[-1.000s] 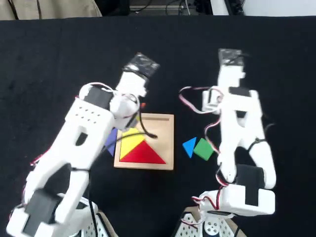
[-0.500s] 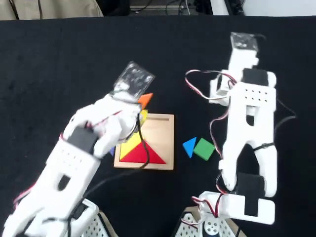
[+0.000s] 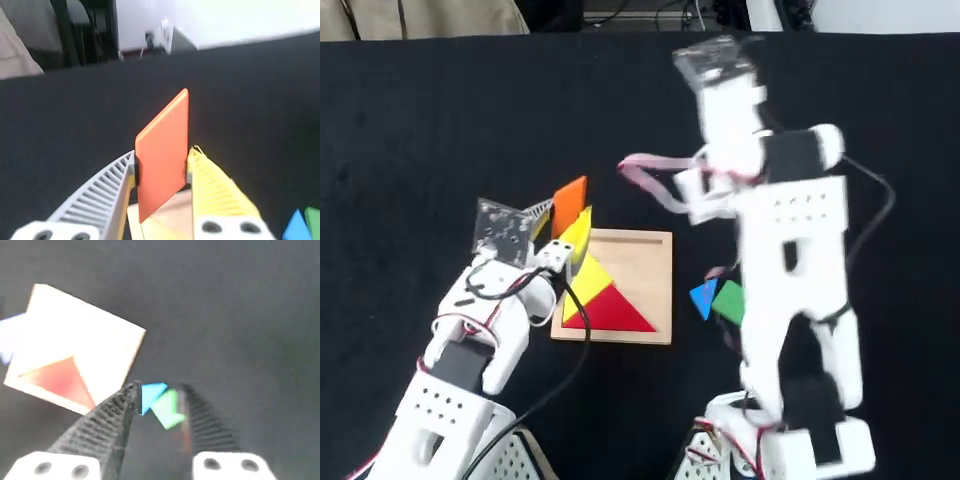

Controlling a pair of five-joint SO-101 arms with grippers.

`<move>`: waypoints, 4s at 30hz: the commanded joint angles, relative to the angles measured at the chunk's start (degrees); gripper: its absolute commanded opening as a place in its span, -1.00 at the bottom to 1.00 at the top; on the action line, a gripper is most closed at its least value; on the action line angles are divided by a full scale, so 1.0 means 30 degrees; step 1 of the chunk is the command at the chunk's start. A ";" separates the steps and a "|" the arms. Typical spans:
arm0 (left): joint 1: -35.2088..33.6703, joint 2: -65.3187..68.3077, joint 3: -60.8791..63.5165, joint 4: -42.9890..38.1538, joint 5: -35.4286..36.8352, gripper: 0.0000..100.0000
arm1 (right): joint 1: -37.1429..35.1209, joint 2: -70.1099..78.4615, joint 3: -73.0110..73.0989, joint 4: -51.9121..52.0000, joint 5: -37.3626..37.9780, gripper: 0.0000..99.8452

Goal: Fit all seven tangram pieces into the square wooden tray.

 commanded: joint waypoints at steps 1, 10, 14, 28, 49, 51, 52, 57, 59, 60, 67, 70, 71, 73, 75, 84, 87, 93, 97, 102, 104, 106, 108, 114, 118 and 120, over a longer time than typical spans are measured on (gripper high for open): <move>-0.0190 -0.1026 0.0337 -0.2168 0.0440 -0.82 | -0.3165 -0.1890 -0.1158 0.0703 0.0088 -0.57; -0.0161 -0.0322 0.1890 -0.4689 0.0674 -0.82 | -0.7560 -0.2007 -0.2066 0.0703 0.1143 -0.59; 0.0864 -0.0352 0.2652 -0.4630 0.0674 -0.82 | -0.8938 -0.1509 -0.2886 0.0703 0.1700 -0.60; 0.1773 -0.2432 0.3062 -0.3868 0.0527 -0.82 | -0.6828 0.1626 -0.4674 0.0410 0.2755 -0.60; 0.1949 -1.0051 0.4440 0.0733 0.0527 -0.82 | -0.7707 0.3209 -0.4733 0.0117 0.2784 -0.62; 0.1978 -0.9993 0.4469 0.0733 0.0527 -0.82 | -0.7707 0.3209 -0.4703 0.0176 0.2813 -0.71; 0.1978 -0.9963 0.4469 0.0733 0.0527 -0.82 | -0.7707 0.3209 -0.4703 0.0264 0.2813 -0.75; 0.1802 -1.0022 0.4440 0.0733 0.0527 -0.82 | -0.7648 0.3238 -0.4615 0.0469 0.2813 -0.79; 0.1802 -1.0022 0.4440 0.0733 0.0527 -0.82 | -0.7648 0.3238 -0.4381 0.0440 0.2813 -0.78; 0.1802 -1.0022 0.4440 0.0733 0.0527 -0.82 | -0.7678 0.3238 -0.4205 0.0440 0.2813 -0.79; 0.1802 -1.0022 0.4440 0.0674 0.0527 -0.82 | -0.7707 0.3092 -0.4000 0.0410 0.2842 -0.84; 0.1802 -1.0022 0.4440 0.0703 0.0527 -0.82 | -0.7736 0.3062 -0.4000 0.0410 0.3253 -0.96; 0.1802 -1.0022 0.4440 0.0703 0.0527 -0.82 | -0.7736 0.3062 -0.4000 0.0410 0.3282 -0.98; 0.1802 -1.0022 0.4440 0.0703 0.0527 -0.82 | -0.7736 0.3150 -0.4000 0.0410 0.3223 -0.97; 0.1802 -1.0022 0.4440 0.0703 0.0557 -0.82 | -0.7736 0.3179 -0.4000 0.0410 0.3223 -0.97; 0.1802 -1.0051 0.4469 0.0791 0.0703 -0.73 | -0.6593 0.3092 -0.6051 0.0498 0.3136 -0.98; 0.1451 -1.0051 0.4264 0.1524 0.1495 -0.68 | -0.5597 0.3238 -0.6286 0.0440 0.3136 -0.98; 0.1128 -1.0081 0.3824 0.2198 0.1875 -0.68 | -0.4308 0.3179 -0.6491 0.0264 0.3136 -0.98; 0.1216 -1.0081 0.3560 0.3077 0.1875 -0.68 | -0.4278 0.3179 -0.6315 0.0176 0.3165 -0.98; 0.0220 -1.0081 0.1626 0.6418 0.1846 -0.68 | -0.4220 0.3062 -0.5143 0.0322 0.5216 -0.98; -0.0718 -0.9934 0.0249 0.8469 0.1846 -0.68 | -0.3751 0.3033 -0.4088 0.0293 0.6828 -0.98; -0.1626 -0.9905 -0.0835 1.0432 0.1846 -0.68 | -0.3399 0.3033 -0.3326 0.0117 0.8000 -0.98; -0.2212 -0.9905 -0.1421 1.2044 0.1407 -0.68 | -0.3018 0.3033 -0.2623 -0.0293 0.8733 -0.98; -0.2505 -0.9875 -0.1714 1.4916 -0.0733 -0.68 | -0.2930 0.0689 0.0044 -0.0821 1.0110 -0.98; -0.2857 -0.8117 -0.2681 1.5121 -0.0791 -0.68 | -0.2813 -0.2623 0.4967 -0.3692 1.0491 -0.98; -0.2945 -0.5919 -0.3795 1.4886 -0.0821 -0.68 | -0.2813 -0.4322 0.8190 -0.5861 1.0491 -0.98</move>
